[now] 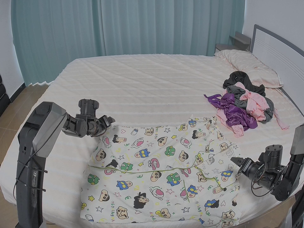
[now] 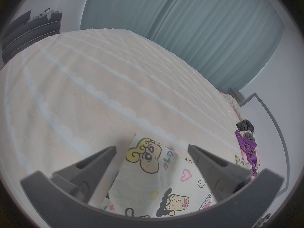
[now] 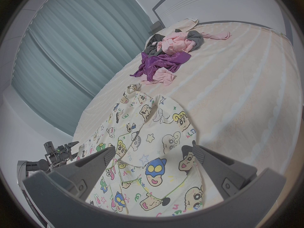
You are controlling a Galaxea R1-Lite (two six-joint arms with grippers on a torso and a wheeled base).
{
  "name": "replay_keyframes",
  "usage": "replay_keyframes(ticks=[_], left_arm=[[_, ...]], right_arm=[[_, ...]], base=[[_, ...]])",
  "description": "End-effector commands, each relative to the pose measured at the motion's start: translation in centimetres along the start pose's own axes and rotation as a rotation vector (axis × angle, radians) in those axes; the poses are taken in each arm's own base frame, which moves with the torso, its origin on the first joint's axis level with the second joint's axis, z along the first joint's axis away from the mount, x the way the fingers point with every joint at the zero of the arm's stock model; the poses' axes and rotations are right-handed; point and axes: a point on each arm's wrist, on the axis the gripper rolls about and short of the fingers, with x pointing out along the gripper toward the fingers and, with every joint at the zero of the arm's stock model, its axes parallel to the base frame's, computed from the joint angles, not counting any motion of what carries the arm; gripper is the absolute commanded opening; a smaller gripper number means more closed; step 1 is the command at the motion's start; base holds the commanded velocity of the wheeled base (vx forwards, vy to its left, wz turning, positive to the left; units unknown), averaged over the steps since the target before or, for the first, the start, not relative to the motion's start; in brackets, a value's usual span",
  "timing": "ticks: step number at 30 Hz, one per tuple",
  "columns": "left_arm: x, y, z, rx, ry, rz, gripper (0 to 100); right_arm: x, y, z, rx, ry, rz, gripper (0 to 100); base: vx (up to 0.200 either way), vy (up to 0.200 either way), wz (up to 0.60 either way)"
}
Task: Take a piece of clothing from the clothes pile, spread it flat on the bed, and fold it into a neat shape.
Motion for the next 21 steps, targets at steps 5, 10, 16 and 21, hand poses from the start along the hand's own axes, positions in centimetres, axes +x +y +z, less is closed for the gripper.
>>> replay_keyframes(ticks=[5,10,16,21], left_arm=[[1.1,0.7,-0.5,-0.003,0.007,0.015,0],[1.0,1.3,0.4,-0.015,-0.016,0.024,0],[0.7,1.2,1.2,-0.014,-0.040,0.016,0],[0.8,0.9,1.2,0.001,-0.044,0.011,0]], right_arm=[[0.1,-0.1,-0.1,0.000,0.007,-0.005,100],[0.1,-0.1,-0.2,0.000,0.013,-0.006,100],[0.1,-0.3,-0.4,-0.003,0.029,-0.005,100],[0.1,-0.3,-0.4,-0.003,0.029,-0.005,100]], base=[[0.000,0.000,0.00],[0.000,0.000,0.00],[0.000,0.000,0.00],[0.000,0.000,0.00]])
